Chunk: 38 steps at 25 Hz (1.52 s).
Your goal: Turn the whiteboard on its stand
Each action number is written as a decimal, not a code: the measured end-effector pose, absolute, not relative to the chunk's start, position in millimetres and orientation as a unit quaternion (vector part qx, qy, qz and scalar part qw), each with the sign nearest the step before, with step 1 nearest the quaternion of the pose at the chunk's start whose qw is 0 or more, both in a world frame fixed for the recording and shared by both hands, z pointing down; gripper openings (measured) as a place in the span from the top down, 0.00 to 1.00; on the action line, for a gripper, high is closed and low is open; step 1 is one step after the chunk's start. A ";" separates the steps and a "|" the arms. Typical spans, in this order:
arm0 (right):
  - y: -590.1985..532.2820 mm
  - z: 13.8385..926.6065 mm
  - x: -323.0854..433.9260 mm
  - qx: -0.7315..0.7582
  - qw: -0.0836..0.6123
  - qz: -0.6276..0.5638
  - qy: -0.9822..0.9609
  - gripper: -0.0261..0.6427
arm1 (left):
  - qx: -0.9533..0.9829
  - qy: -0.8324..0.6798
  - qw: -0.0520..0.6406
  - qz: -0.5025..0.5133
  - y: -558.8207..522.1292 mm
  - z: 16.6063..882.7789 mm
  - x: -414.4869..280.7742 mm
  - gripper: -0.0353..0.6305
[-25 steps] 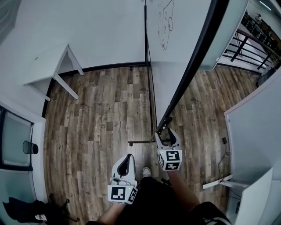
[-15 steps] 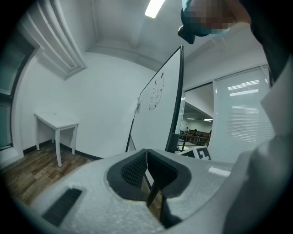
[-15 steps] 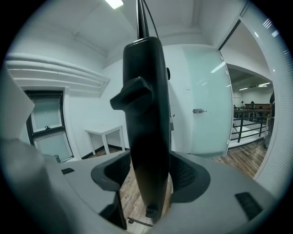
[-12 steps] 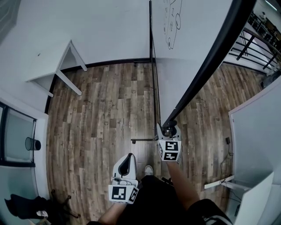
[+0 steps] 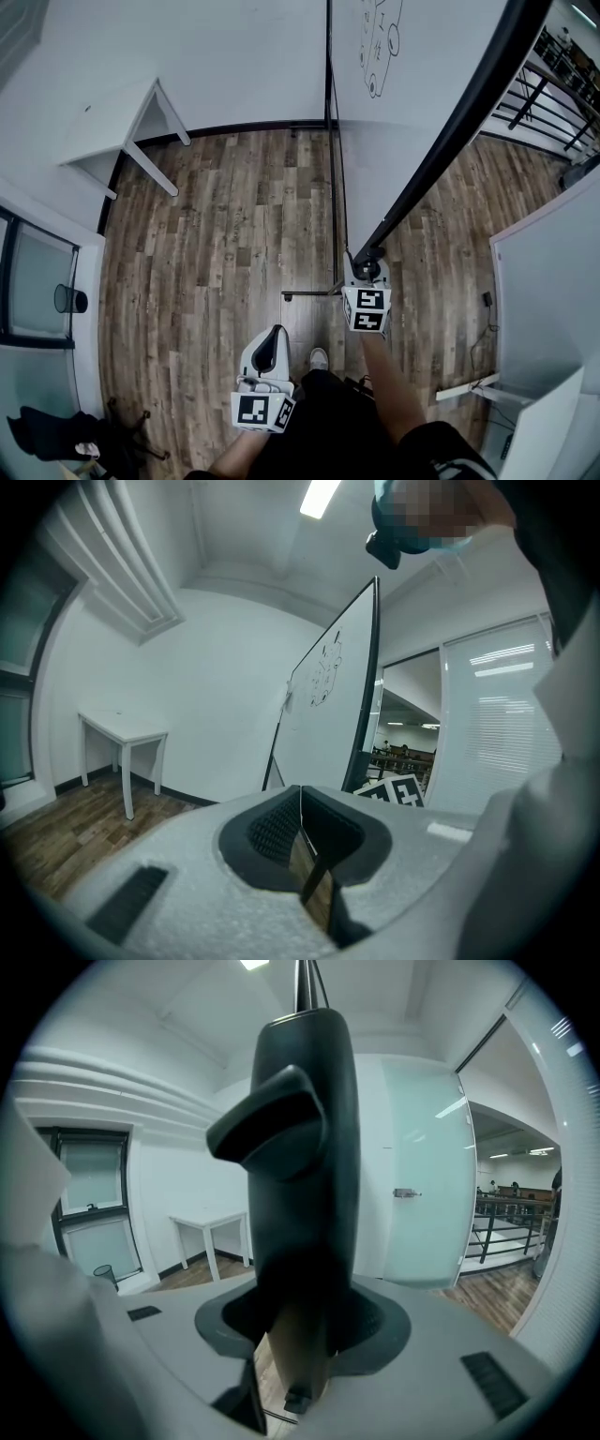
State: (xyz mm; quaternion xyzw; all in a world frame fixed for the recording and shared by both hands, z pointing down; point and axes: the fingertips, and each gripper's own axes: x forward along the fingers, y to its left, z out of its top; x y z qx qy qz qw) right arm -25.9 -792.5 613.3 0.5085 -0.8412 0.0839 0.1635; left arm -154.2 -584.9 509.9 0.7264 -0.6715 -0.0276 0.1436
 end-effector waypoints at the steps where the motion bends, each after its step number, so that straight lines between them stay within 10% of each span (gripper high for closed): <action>1: -792.3 613.3 -25.9 0.508 0.164 0.084 -0.841 0.71 | 0.726 -0.672 0.145 -0.027 -582.5 510.4 -155.3 0.92; 38: -567.1 618.0 -81.6 0.492 0.155 0.101 -0.851 0.71 | 0.734 -0.667 0.118 -0.052 -387.1 484.4 -178.5 0.92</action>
